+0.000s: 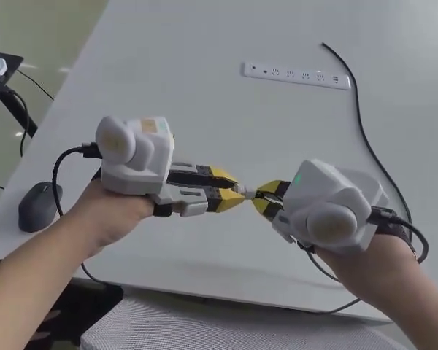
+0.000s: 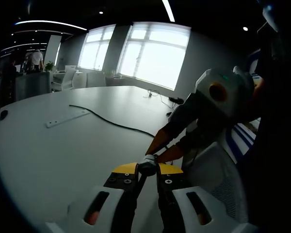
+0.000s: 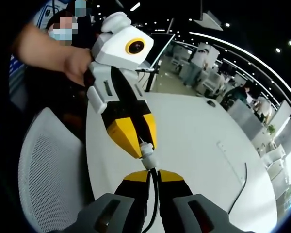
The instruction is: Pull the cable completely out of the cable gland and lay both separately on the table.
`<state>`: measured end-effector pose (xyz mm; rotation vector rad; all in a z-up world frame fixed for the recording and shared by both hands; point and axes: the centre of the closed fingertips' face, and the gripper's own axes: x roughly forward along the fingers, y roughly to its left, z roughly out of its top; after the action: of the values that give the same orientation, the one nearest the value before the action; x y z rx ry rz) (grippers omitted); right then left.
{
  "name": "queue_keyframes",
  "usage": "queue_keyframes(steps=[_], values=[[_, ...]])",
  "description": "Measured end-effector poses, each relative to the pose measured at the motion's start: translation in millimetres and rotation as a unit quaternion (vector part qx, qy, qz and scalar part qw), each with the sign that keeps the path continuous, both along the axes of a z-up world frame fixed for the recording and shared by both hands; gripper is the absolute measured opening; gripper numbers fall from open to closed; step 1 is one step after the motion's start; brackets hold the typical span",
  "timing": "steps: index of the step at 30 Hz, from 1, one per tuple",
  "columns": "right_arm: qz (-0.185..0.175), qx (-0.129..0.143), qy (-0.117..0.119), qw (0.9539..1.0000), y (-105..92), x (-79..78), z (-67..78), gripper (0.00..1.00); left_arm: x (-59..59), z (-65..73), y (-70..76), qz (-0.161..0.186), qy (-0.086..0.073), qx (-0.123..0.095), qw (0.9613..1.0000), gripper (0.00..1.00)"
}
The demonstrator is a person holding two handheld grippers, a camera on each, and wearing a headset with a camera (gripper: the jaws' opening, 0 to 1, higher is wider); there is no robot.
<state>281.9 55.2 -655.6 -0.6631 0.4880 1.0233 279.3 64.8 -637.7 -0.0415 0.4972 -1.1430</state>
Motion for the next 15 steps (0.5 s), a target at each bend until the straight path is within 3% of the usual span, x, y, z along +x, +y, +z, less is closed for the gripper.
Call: queue_keyframes(steps=[15], values=[[-0.035,0.019,0.014,0.9991,-5.8,2.6,-3.6,0.01,0.9,-1.9,-3.8,-0.004,-0.003,0.004,1.0000,0.14]])
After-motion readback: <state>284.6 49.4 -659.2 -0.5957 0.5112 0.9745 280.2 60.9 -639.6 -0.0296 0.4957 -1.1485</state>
